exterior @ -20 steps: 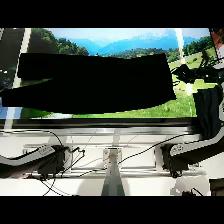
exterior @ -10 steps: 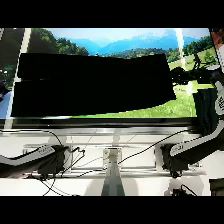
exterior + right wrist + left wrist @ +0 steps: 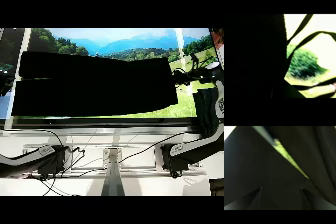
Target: Fold the clothes and pants, and hang the long-sleeved shirts on hangers.
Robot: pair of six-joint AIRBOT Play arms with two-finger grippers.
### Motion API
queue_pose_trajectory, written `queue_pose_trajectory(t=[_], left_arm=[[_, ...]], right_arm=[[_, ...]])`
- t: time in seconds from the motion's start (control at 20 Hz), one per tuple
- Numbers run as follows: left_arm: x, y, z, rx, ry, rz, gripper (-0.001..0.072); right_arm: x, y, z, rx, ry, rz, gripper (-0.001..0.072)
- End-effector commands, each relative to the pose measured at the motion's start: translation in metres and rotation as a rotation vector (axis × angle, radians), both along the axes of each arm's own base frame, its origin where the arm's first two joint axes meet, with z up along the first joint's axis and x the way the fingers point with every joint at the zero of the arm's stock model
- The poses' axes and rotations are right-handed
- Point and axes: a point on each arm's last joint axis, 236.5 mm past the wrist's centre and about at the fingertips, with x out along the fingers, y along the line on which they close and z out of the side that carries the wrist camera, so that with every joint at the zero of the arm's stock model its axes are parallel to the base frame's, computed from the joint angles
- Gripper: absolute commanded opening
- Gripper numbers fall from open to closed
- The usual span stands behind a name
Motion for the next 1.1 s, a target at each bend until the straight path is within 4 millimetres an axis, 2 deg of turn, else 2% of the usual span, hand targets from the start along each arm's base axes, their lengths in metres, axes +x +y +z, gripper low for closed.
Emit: queue_pose_trajectory(t=[0.0, 0.1, 0.2, 0.35, 0.55, 0.65, 0.75, 0.8, 0.85, 0.9, 0.95, 1.05], left_arm=[[0.028, -0.024, -0.011, -0.007, -0.028, -0.062, 0.0556], [0.043, -0.035, -0.032, -0.009, -0.013, -0.078, 0.0556], [0.063, -0.046, -0.052, -0.007, -0.014, -0.072, 0.0556], [0.091, -0.067, -0.078, -0.019, -0.029, -0.061, 0.0556], [0.118, -0.059, -0.09, 0.034, -0.06, -0.034, 0.0555], [0.124, -0.052, -0.099, 0.023, -0.055, 0.002, 0.0554], [0.129, -0.043, -0.103, 0.039, -0.06, 0.014, 0.0522], [0.132, -0.041, -0.105, 0.047, -0.06, 0.012, 0.0443], [0.133, -0.039, -0.109, 0.059, -0.052, 0.003, 0.0395], [0.133, -0.038, -0.112, 0.067, -0.045, -0.004, 0.0395], [0.133, -0.038, -0.115, 0.065, -0.04, -0.004, 0.0352], [0.134, -0.034, -0.12, 0.071, -0.038, 0.003, 0.0161]], right_arm=[[-0.034, -0.033, 0.014, -0.074, 0.034, -0.044, 0.0027], [-0.052, -0.042, 0.019, -0.077, 0.034, -0.077, 0.0027], [-0.064, -0.042, 0.017, -0.069, 0.047, -0.094, 0.0027], [-0.062, -0.041, 0.013, -0.076, 0.04, -0.099, 0.0028], [-0.054, -0.038, 0.016, -0.068, 0.015, -0.113, 0.0028], [-0.054, -0.038, 0.016, -0.068, 0.016, -0.113, 0.0027], [-0.054, -0.038, 0.016, -0.069, 0.016, -0.113, 0.0027], [-0.054, -0.038, 0.016, -0.068, 0.016, -0.113, 0.0028], [-0.054, -0.038, 0.016, -0.068, 0.016, -0.114, 0.0027], [-0.054, -0.038, 0.016, -0.068, 0.016, -0.113, 0.0027], [-0.054, -0.038, 0.016, -0.067, 0.017, -0.113, 0.0027], [-0.055, -0.038, 0.016, -0.066, 0.018, -0.112, 0.0027]])
